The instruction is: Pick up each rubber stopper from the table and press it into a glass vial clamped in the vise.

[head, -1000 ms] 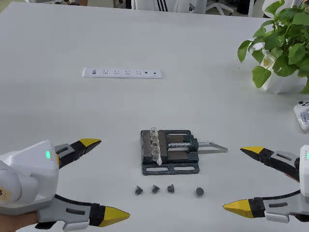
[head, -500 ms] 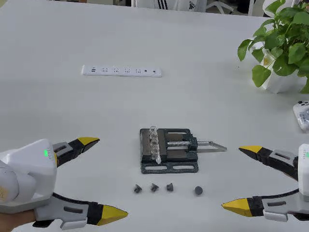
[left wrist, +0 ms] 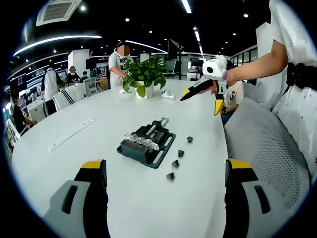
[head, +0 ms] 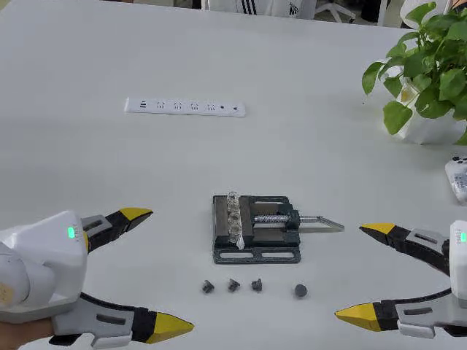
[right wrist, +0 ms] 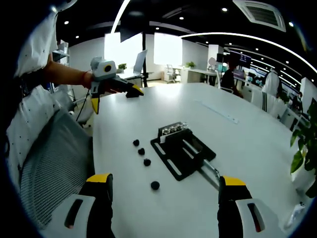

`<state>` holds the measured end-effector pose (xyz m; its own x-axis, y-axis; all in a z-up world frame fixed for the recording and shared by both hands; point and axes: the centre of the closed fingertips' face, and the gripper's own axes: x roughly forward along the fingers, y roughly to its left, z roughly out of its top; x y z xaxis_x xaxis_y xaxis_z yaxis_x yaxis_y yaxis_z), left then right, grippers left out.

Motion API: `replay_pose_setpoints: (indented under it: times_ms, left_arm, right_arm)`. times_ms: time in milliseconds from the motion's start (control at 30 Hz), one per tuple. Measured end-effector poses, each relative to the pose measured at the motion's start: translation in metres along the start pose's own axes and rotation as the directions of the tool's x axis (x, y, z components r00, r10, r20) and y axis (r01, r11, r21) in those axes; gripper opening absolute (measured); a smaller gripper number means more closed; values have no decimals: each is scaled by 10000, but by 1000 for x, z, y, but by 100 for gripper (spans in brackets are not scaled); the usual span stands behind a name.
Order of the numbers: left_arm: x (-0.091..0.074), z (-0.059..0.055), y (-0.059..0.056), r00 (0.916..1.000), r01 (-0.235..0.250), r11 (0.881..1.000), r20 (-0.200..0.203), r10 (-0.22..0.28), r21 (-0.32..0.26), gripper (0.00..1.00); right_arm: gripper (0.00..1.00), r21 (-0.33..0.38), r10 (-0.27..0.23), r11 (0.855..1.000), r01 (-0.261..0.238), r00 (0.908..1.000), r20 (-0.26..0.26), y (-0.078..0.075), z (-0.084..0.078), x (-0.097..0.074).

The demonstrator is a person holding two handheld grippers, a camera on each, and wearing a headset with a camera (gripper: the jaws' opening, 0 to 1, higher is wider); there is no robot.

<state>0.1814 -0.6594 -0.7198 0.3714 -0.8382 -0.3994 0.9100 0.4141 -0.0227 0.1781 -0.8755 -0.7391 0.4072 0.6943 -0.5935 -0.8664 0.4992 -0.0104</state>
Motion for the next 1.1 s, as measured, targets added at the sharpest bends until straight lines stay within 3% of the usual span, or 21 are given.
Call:
replay_pose_setpoints:
  times_ms: [400,733,1100]
  left_arm:
    - [-1,0,1,10000,-32,10000,77,33,-36,99]
    - [0,-2,2,9999,-58,9999,134,60,-129,99]
    - [1,-4,5,9997,-76,9997,229,81,-221,99]
  right_arm:
    - [85,-113,164,9998,-165,9998,-110,1,3,4]
    - [78,-167,504,9986,-510,9980,-393,5,6,15]
    - [66,-372,1131,9923,-1179,9874,-1110,11,1,31]
